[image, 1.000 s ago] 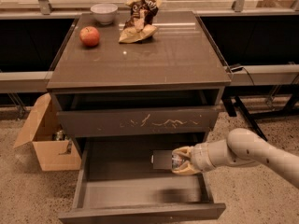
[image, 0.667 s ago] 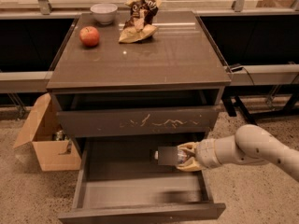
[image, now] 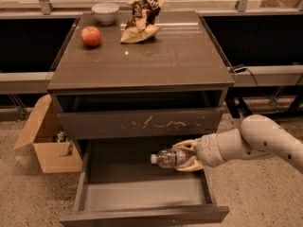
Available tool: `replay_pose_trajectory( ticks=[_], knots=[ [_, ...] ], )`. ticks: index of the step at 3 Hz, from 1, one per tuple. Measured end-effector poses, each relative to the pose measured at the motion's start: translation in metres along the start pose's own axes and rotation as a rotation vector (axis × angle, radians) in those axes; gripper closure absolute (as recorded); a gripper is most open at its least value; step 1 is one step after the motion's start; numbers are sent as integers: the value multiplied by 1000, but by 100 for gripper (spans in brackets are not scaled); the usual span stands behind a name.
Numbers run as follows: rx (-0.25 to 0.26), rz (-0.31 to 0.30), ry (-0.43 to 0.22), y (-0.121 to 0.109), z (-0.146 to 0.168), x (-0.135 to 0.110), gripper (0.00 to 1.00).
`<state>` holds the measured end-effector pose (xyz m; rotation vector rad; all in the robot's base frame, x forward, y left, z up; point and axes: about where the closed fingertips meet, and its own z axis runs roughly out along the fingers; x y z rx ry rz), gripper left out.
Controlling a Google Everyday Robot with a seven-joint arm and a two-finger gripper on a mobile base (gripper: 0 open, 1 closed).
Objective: Pick water bottle from middle drawer and place on counter
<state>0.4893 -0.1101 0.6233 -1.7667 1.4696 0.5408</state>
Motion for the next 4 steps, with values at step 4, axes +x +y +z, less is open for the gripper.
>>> replay_pose_trajectory(
  ticks=[4],
  knots=[
    [31,-382,145,-2,-91,-168,100]
  ],
)
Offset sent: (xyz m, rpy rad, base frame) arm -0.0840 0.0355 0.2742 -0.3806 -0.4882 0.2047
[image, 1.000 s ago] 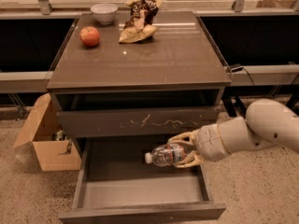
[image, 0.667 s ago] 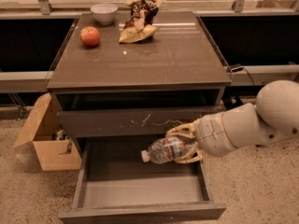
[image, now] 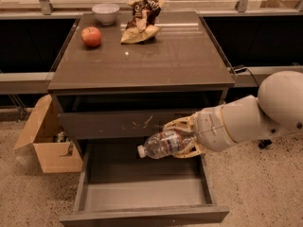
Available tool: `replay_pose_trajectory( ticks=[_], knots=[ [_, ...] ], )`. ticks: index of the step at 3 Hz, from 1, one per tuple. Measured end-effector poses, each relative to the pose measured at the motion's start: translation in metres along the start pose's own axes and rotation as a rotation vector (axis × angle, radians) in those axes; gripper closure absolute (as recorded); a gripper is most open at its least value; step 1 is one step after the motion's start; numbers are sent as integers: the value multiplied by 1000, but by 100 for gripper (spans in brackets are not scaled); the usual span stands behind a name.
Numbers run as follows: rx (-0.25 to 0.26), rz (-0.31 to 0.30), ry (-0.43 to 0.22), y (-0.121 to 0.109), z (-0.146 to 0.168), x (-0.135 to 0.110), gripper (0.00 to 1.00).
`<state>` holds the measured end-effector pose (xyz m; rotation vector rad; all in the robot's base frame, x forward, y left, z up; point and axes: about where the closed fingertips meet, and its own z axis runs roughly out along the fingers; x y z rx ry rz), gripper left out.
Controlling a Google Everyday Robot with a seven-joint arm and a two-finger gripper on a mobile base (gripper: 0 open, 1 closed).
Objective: Pick water bottle from middle drawer and place on counter
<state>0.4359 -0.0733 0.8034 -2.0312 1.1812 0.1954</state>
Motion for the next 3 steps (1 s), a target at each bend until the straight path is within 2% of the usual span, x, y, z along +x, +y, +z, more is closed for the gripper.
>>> replay_pose_trajectory(
  ticks=[1,2,3],
  knots=[
    [6,-87,9,-48,-4,-7,100],
    [42,-211,-14,-131,2,-25,100],
    [126,-276,-57,-194,8,-34,100]
  ],
)
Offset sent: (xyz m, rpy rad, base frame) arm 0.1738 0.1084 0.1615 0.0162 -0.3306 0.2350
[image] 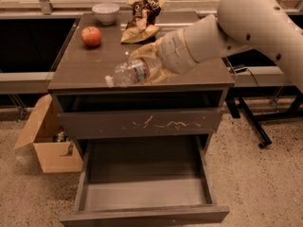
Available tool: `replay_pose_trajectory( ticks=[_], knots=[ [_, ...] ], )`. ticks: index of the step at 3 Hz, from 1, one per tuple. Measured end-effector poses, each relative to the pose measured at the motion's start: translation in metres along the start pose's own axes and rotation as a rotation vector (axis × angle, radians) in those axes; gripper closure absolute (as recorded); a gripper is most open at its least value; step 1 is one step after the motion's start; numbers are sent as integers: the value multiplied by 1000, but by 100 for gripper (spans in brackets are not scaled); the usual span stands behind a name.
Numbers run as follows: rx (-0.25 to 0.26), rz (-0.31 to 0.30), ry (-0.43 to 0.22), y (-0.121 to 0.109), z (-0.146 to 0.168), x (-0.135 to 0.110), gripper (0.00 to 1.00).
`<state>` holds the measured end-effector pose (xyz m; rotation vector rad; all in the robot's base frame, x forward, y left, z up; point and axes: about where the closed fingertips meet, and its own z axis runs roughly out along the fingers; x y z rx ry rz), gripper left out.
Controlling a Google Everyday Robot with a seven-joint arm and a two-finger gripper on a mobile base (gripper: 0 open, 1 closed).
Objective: Pick water bottle from middle drawer and place on counter
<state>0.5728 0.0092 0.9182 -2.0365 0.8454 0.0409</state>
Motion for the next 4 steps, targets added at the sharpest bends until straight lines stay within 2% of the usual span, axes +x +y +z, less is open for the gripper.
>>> replay_pose_trajectory(
  ticks=[2,3,4],
  knots=[
    [33,0,-10,-16,3,1,100],
    [37,24,-18,-40,19,26,100],
    [47,40,-35,-80,45,47,100]
  ],
)
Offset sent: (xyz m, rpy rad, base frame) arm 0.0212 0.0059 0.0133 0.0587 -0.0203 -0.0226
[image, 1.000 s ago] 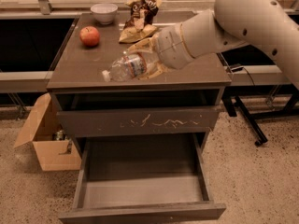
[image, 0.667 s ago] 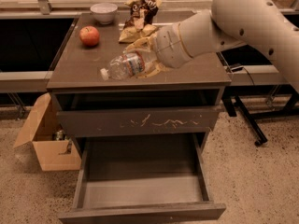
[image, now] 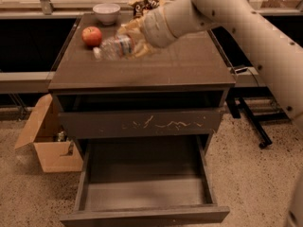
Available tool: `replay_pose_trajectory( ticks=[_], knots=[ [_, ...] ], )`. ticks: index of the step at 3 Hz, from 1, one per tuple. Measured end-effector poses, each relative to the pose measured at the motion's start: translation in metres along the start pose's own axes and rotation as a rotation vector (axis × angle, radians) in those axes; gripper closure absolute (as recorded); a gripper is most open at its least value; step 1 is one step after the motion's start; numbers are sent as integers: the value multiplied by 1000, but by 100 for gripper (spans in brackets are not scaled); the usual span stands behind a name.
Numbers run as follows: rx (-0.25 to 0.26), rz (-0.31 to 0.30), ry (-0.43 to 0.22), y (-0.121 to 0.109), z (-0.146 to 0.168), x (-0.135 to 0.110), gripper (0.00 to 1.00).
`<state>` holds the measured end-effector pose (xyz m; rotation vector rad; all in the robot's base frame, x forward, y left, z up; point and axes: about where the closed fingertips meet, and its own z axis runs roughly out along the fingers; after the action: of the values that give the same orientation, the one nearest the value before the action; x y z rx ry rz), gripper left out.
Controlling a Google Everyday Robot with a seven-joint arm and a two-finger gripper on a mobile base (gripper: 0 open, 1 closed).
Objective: Pick water bottle from middle drawer and place on counter
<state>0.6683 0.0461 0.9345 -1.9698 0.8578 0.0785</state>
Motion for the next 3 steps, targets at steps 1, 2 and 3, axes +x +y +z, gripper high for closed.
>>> replay_pose_trajectory(
  ticks=[1,2,3],
  knots=[
    [25,24,-7,-32,23,17,100],
    [58,58,-24,-49,46,35,100],
    [91,113,-47,-57,66,51,73]
  ],
)
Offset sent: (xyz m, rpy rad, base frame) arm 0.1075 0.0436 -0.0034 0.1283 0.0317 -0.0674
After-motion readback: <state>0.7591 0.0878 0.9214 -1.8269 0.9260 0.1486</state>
